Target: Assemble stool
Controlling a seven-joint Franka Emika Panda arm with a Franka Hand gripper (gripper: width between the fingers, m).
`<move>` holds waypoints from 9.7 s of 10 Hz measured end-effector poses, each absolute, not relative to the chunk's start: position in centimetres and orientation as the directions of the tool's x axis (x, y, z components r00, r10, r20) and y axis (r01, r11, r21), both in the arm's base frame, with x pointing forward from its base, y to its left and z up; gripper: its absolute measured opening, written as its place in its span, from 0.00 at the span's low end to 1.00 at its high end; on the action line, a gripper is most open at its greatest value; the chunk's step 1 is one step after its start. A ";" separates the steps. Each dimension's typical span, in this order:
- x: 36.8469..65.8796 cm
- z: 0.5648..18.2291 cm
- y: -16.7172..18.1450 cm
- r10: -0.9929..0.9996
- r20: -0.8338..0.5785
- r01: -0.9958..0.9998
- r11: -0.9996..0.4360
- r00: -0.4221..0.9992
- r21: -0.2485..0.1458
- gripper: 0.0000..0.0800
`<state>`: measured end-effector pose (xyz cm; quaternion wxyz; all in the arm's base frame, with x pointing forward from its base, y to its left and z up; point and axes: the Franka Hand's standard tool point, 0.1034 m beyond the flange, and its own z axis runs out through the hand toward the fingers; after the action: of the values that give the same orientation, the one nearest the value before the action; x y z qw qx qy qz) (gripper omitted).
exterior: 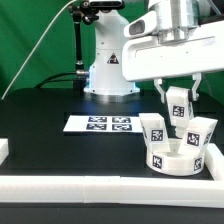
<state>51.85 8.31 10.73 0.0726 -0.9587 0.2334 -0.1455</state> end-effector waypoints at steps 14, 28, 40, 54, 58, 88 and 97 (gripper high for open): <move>51.3 8.7 8.5 -0.437 0.264 -0.404 -0.898 0.860 -0.173 0.41; 50.2 8.2 8.4 -0.397 0.458 -0.373 -0.916 0.795 -0.147 0.41; 51.5 9.0 7.7 -0.392 0.425 -0.363 -0.920 0.816 -0.151 0.74; 52.9 12.0 7.2 -0.392 0.267 -0.352 -0.917 0.880 -0.188 0.81; 52.5 11.8 7.0 -0.379 0.029 -0.366 -0.908 0.925 -0.202 0.81; 52.0 8.9 6.6 0.707 0.063 0.703 -0.707 0.704 0.078 0.42; 51.9 8.7 6.7 0.201 0.096 0.201 -0.980 0.975 0.011 0.42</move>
Offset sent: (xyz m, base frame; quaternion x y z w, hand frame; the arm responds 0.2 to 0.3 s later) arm 0.0000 0.0000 0.0000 0.0000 0.0000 0.0000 1.0000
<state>51.94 6.70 8.73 -0.0005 -0.9937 -0.1010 -0.0485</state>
